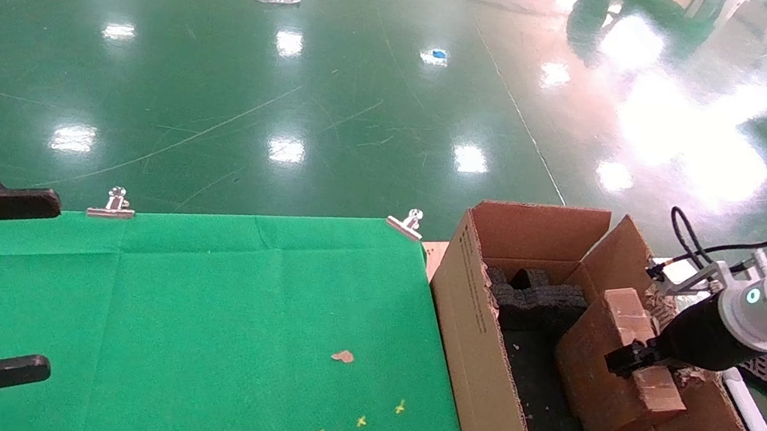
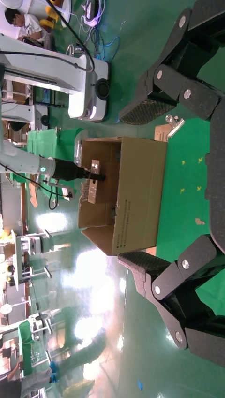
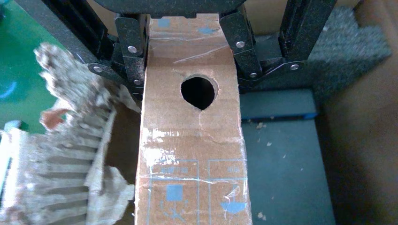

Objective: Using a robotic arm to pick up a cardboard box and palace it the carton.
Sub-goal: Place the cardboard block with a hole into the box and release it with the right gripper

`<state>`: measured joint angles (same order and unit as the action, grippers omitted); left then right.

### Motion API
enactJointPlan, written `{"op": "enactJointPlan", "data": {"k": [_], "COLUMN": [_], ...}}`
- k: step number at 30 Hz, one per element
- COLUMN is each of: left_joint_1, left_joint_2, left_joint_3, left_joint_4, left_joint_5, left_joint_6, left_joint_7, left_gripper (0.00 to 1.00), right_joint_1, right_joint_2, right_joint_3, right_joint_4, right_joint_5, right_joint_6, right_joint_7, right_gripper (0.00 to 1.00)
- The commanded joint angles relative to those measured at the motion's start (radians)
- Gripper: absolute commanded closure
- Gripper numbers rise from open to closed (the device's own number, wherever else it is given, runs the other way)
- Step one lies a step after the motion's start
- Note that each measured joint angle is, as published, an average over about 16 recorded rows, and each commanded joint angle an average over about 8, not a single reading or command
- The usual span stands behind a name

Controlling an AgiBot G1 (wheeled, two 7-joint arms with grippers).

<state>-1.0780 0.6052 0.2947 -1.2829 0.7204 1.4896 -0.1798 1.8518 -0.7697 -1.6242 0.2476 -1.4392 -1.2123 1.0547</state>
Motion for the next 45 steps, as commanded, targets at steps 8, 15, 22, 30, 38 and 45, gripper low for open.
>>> {"op": "enactJointPlan", "data": {"k": [8,15,22,30,38,45], "left_joint_1": [0.000,0.000,0.000,0.000,0.000,-0.001], "left_joint_2": [0.000,0.000,-0.001,-0.001,-0.001,-0.001], "left_joint_3": [0.001,0.001,0.001,0.002,0.002,0.003], "left_joint_4": [0.000,0.000,0.000,0.000,0.000,0.000], "left_joint_5": [0.000,-0.001,-0.001,-0.001,-0.002,-0.002], "left_joint_6": [0.000,0.000,-0.001,-0.001,-0.001,-0.001], "left_joint_7": [0.000,0.000,0.001,0.001,0.001,0.001], "left_gripper": [0.00,0.00,0.00,0.00,0.00,0.00], "right_joint_1": [-0.092,-0.129,-0.129,-0.119,-0.109,-0.104], "right_joint_2": [-0.017,-0.027,-0.047,-0.068,-0.081,-0.086], "right_joint_3": [0.026,0.042,0.034,0.027,0.027,0.030], "right_joint_4": [-0.039,-0.060,-0.094,-0.130,-0.151,-0.164], "right_joint_5": [0.046,0.070,0.058,0.046,0.046,0.049], "right_joint_6": [0.083,0.118,0.113,0.103,0.094,0.091], "right_joint_7": [-0.039,-0.099,-0.128,-0.140,-0.156,-0.171], "right_gripper": [1.00,0.72,0.00,0.00,0.00,0.00]}}
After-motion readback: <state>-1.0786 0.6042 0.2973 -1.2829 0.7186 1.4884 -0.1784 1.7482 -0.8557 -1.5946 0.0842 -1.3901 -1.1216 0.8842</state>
